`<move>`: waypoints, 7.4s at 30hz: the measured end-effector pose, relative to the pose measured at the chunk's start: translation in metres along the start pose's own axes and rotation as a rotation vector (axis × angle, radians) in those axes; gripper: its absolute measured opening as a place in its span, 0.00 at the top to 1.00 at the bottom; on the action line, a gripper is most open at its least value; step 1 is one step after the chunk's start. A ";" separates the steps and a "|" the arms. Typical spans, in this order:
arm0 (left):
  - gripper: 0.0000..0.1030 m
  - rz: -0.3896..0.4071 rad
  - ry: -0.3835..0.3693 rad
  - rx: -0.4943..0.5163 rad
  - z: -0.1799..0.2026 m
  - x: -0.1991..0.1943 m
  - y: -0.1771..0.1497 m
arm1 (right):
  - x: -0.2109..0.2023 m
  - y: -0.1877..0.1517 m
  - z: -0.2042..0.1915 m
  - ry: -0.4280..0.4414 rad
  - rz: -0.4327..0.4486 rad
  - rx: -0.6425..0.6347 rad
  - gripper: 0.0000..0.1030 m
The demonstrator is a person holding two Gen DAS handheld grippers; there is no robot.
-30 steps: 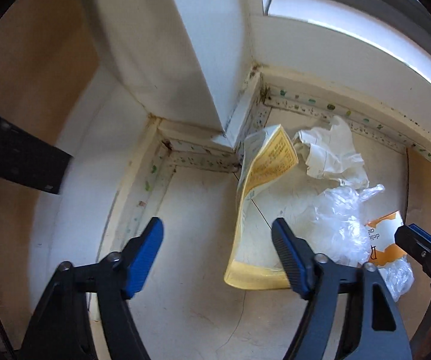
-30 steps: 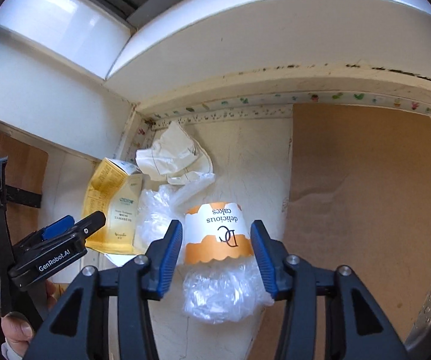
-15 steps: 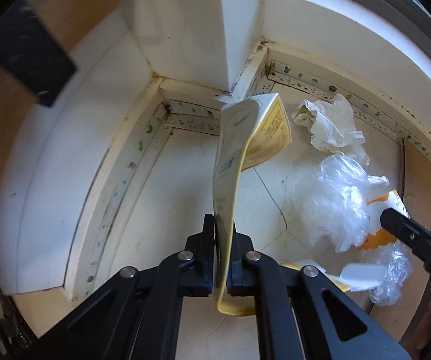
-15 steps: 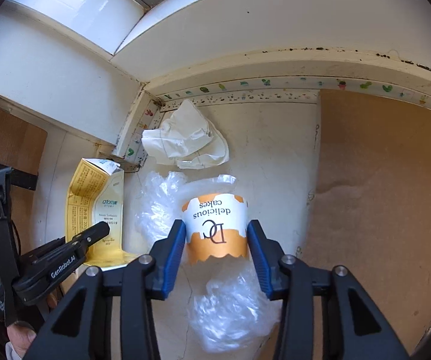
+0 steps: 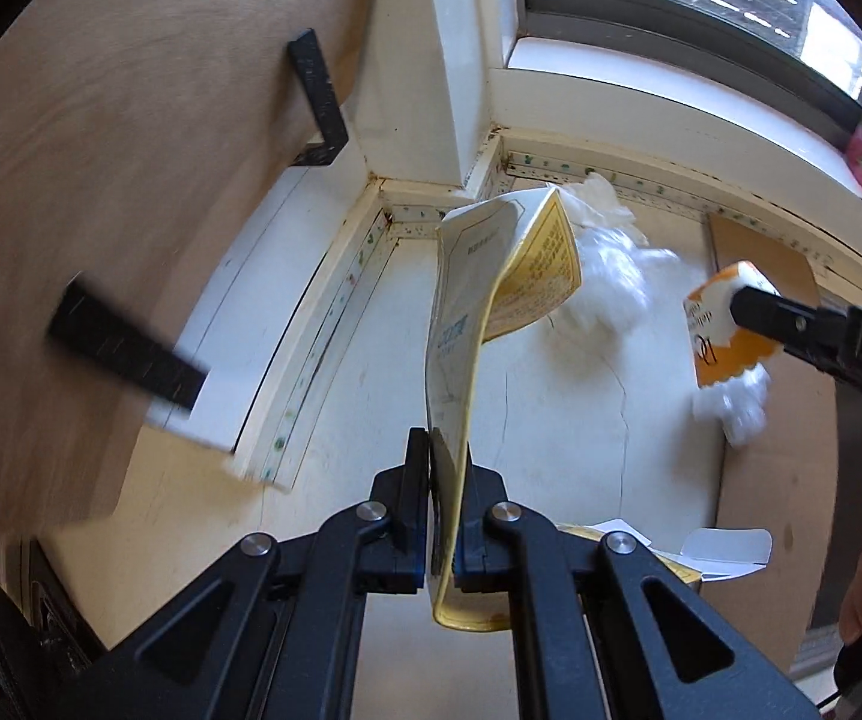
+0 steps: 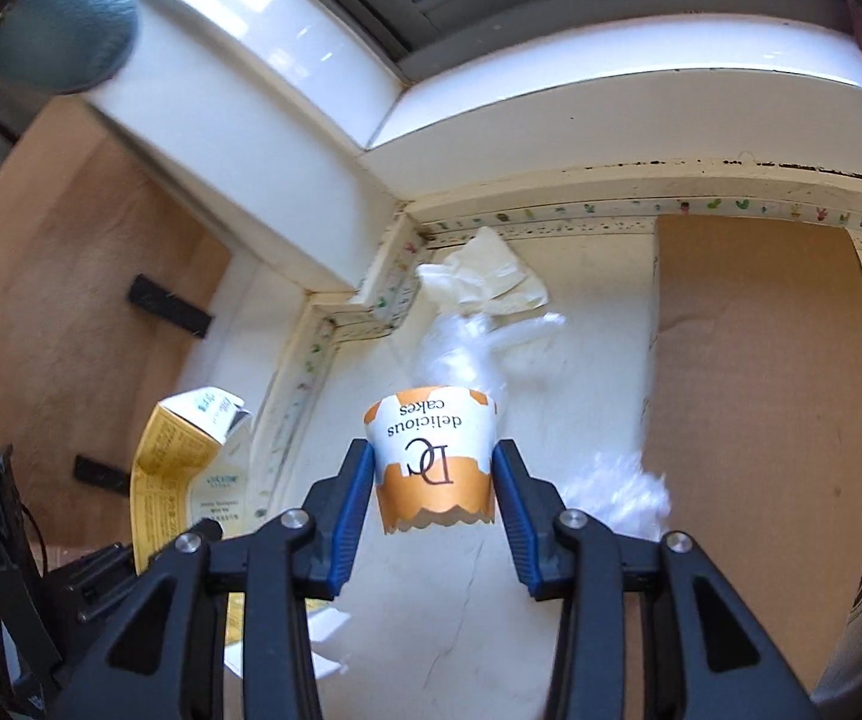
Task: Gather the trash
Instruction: 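Carry carton and cake cup down to the floor bin and release both, then raise both tools back toward the counter trash, then grasp a clear plastic bag with each tool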
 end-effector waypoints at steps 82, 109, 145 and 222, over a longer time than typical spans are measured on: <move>0.75 -0.391 -0.001 0.340 0.028 0.245 -0.530 | 0.168 -0.596 0.147 -0.310 -0.448 0.340 0.55; 0.41 -0.357 0.095 0.250 -0.023 0.221 -0.524 | 0.168 -0.586 0.126 -0.264 -0.411 0.378 0.49; 0.11 0.414 -0.046 0.185 -0.039 -0.200 -0.219 | -0.184 -0.348 -0.109 -0.342 0.154 -0.025 0.49; 0.82 -0.157 -0.311 -0.039 0.133 0.139 0.104 | 0.002 -0.014 0.099 -0.091 0.014 0.072 0.69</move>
Point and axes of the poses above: each gripper's, at about its wrist camera, not at the fingertips, and x roughly the way its jaws point, z to its right, y to its top, the point moved 9 cm from there along x, roughly the way its jaws point, and after that the axes turned 8 degrees about y, right-handed, at the moved point
